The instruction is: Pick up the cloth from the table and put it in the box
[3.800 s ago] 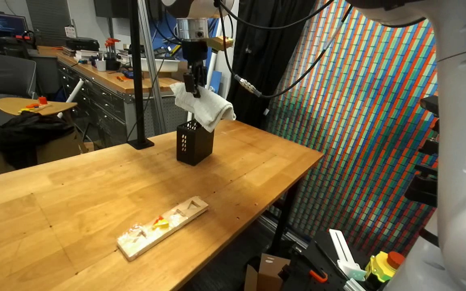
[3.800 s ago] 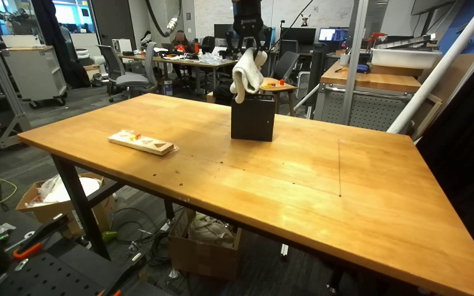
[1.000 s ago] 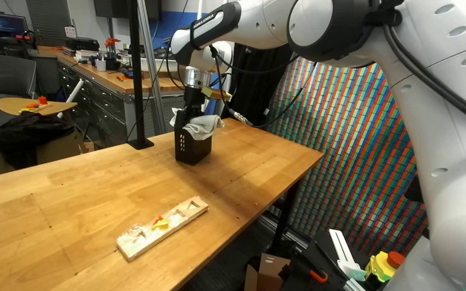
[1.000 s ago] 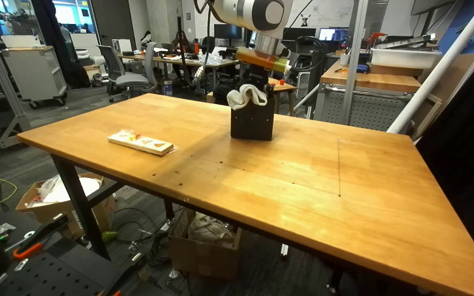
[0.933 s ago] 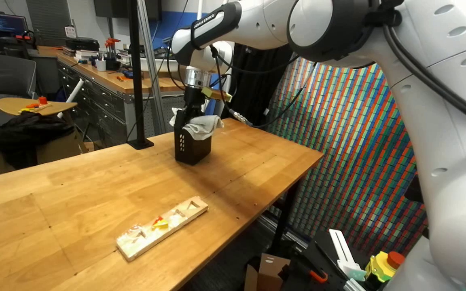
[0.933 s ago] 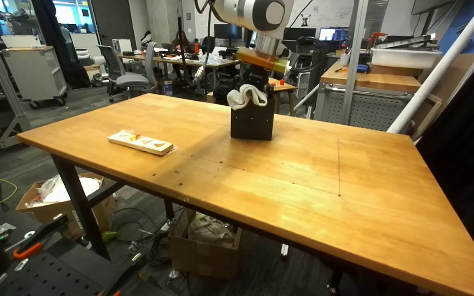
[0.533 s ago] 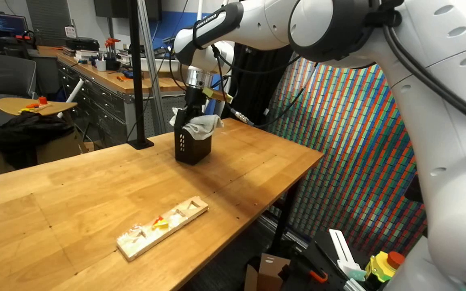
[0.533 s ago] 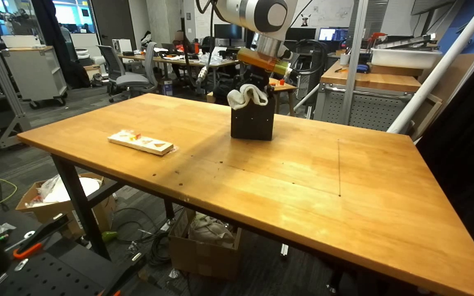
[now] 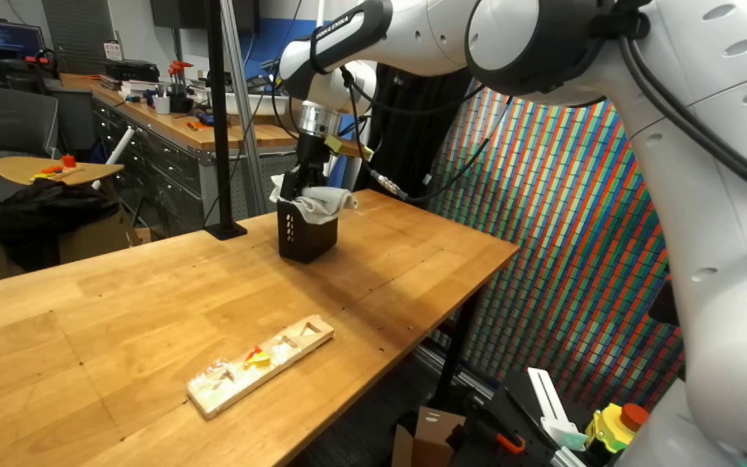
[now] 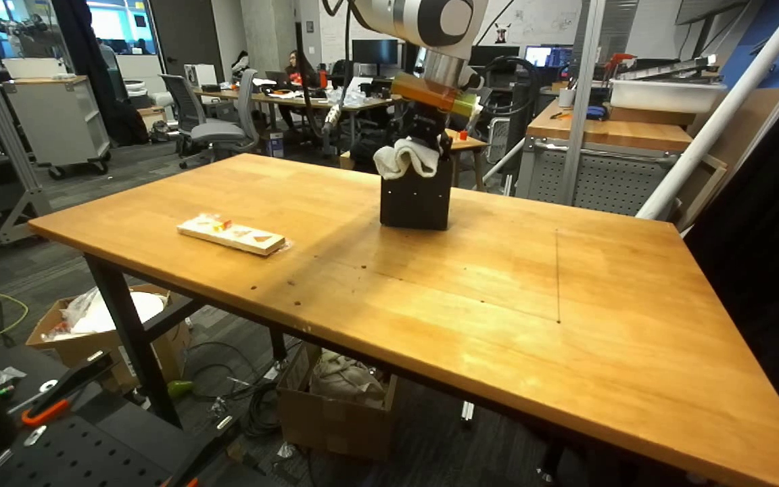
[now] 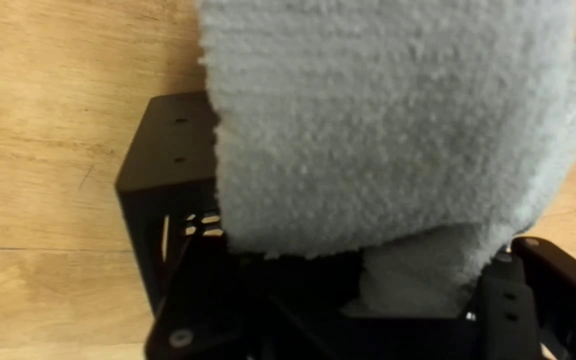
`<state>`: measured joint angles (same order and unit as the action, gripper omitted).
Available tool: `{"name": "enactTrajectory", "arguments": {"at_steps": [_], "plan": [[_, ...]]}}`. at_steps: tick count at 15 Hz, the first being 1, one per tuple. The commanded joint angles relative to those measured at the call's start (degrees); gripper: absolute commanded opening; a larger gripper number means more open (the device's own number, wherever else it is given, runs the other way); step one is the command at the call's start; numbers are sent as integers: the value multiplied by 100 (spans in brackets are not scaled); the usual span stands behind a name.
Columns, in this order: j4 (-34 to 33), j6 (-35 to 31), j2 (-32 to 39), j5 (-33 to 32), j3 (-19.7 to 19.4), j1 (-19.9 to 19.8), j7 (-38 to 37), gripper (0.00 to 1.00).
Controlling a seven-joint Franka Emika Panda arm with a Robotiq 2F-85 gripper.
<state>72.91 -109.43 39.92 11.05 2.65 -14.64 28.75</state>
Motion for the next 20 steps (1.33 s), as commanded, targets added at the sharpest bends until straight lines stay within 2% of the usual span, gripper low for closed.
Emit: {"name": "enactTrajectory", "arguments": {"at_steps": [1, 9, 11, 20], "plan": [[262, -196, -253, 16, 13, -34, 79, 2], [474, -314, -432, -6, 9, -4, 78, 5], [539, -329, -511, -39, -4, 16, 64, 30], [689, -228, -1006, -231, -76, 112, 16, 97]]}}
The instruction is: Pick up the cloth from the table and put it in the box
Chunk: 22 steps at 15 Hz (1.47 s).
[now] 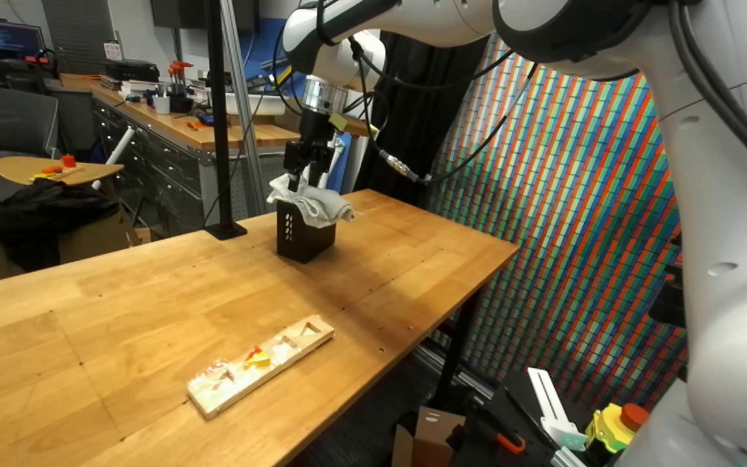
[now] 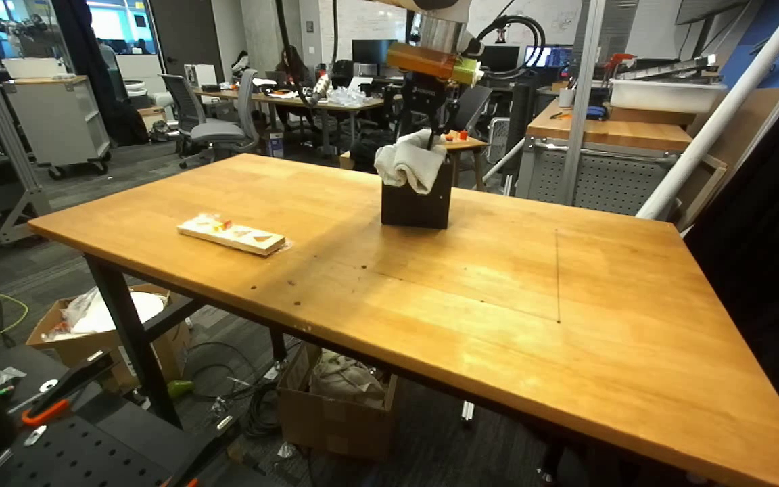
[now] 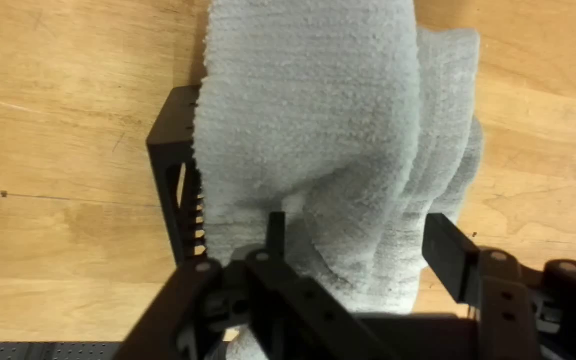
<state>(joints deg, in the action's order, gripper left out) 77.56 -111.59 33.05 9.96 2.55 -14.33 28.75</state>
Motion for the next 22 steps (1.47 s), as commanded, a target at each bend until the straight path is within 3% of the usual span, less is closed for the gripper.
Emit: {"name": "enactTrajectory", "arguments": {"at_steps": [1, 4, 6, 15, 16, 22], "plan": [[233, 0, -367, -156, -74, 97, 6, 100], [289, 35, -536, -274, -100, 144, -24, 100], [301, 84, -669, -409, -133, 183, -63, 75], [93, 392, -1023, -1159, -271, 425, -214, 5], [66, 399, -988, -1161, -256, 437, -192, 0], [-8, 349, -698, -1117, -209, 475, -99, 0]]}}
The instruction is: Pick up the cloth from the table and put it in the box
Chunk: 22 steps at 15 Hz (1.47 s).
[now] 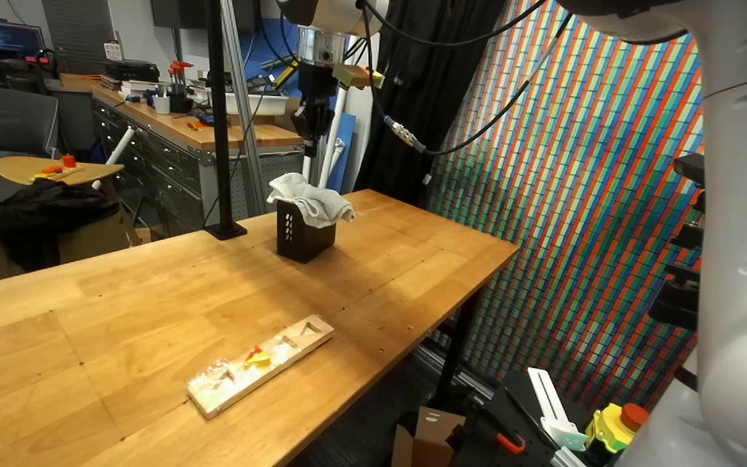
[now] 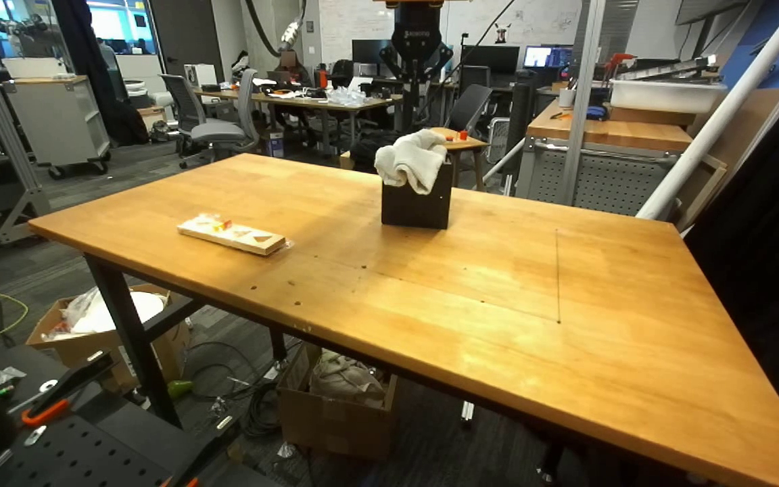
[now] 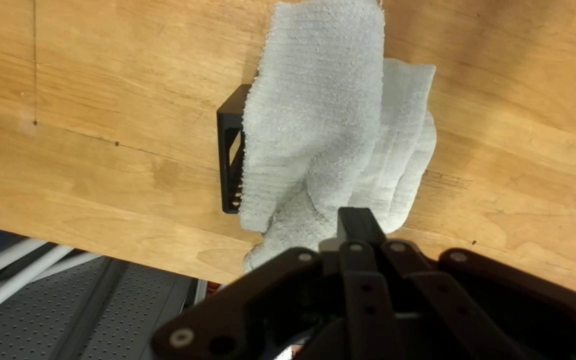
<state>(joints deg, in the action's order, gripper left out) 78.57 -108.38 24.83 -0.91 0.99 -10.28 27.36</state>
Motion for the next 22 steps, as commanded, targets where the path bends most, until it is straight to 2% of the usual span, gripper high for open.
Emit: {"name": "enactTrajectory", "arguments": {"at_steps": [1, 13, 22], "plan": [[-114, 13, 180, -18, -51, 60, 64, 0], [-314, -67, 838, 173, 17, -76, 125, 0], [-458, -120, 1310, 630, 104, -324, 263, 0]]}}
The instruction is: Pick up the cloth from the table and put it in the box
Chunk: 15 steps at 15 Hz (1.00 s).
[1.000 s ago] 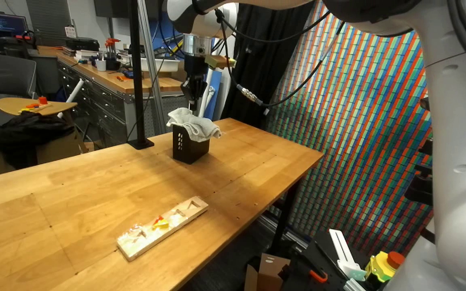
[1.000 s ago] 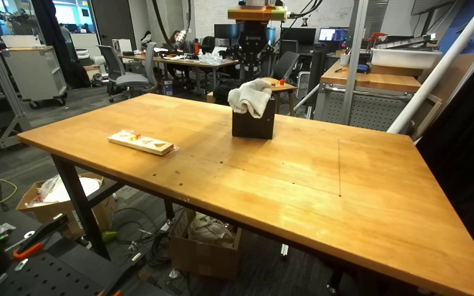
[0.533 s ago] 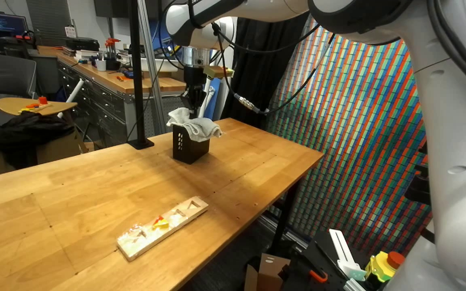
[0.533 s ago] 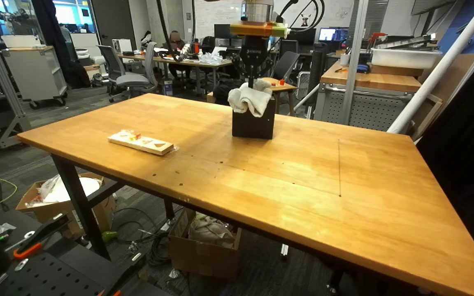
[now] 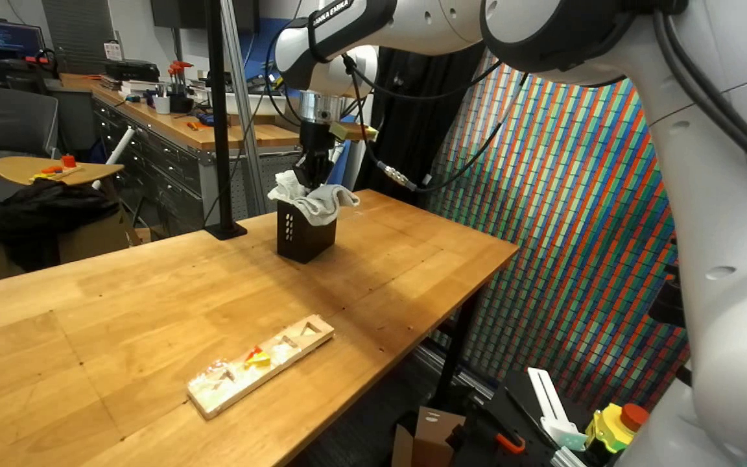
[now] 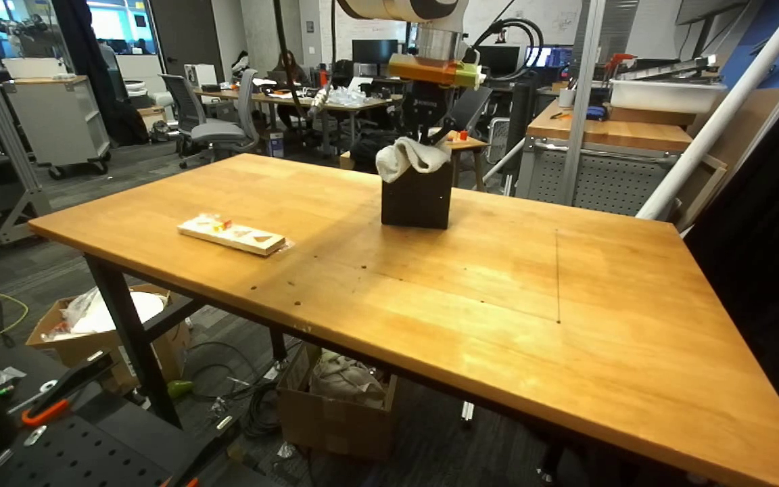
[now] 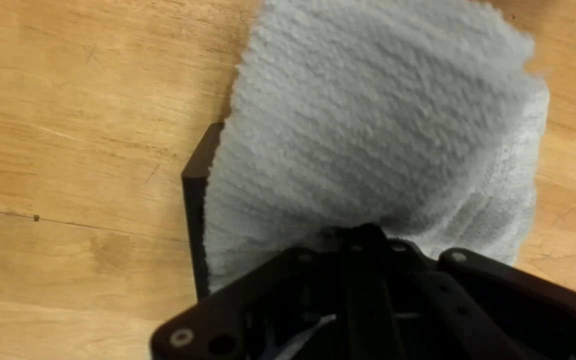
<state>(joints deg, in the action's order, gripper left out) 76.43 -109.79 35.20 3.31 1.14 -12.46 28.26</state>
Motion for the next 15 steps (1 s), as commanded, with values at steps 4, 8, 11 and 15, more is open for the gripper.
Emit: {"name": "enactTrajectory", "arguments": {"at_steps": [4, 8, 11, 15], "plan": [[-339, 130, 519, 371, 178, -134, 325, 0], [-390, 188, 657, 409, 237, -125, 449, 0], [-446, 229, 721, 407, 274, -103, 493, 0], [-386, 228, 553, 349, 257, -73, 449, 0]]}}
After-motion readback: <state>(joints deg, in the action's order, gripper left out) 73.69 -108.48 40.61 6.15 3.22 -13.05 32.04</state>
